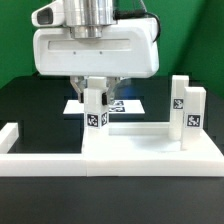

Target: Assemble desk

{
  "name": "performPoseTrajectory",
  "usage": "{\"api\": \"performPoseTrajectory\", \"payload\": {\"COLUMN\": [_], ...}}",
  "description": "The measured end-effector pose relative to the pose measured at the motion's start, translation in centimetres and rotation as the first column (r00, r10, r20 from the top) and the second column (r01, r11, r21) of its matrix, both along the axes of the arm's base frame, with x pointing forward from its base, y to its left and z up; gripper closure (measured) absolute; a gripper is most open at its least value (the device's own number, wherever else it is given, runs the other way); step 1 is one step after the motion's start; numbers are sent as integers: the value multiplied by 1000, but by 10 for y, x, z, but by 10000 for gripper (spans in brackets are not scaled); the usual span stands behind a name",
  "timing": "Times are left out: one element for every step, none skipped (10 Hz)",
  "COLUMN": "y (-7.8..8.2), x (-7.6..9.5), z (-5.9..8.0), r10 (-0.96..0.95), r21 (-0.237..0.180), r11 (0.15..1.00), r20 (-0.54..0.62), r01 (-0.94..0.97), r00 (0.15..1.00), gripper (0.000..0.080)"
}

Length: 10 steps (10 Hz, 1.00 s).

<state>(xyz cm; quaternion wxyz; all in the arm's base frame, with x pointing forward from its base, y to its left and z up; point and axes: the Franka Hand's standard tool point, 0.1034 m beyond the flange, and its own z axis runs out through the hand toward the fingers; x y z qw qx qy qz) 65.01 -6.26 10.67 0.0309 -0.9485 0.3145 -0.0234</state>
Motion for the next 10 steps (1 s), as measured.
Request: {"api": "performPoseTrajectory", "payload": {"y": [-1, 0, 2, 0, -4, -3, -2, -3, -2, -2], "x": [2, 1, -2, -2, -3, -3, -3, -4, -4, -4], "z": [1, -1, -2, -1, -1, -1, -2, -1, -1, -1], "r10": [-202, -414, -571, -669, -737, -763, -801, -804, -828, -799], "r21": [18, 41, 64, 84, 113, 118, 116, 119, 119, 120], "r11": [979, 908, 818, 737, 662, 629, 578, 575, 539, 582], "r20": [-25, -39, -42, -61, -84, -94, -104, -97, -104, -96], "r01": [203, 416, 572, 671, 741, 768, 807, 809, 834, 804], "r00": [979, 909, 820, 741, 671, 640, 589, 586, 551, 593], "gripper": [508, 508, 508, 508, 508, 508, 508, 508, 508, 508]}}
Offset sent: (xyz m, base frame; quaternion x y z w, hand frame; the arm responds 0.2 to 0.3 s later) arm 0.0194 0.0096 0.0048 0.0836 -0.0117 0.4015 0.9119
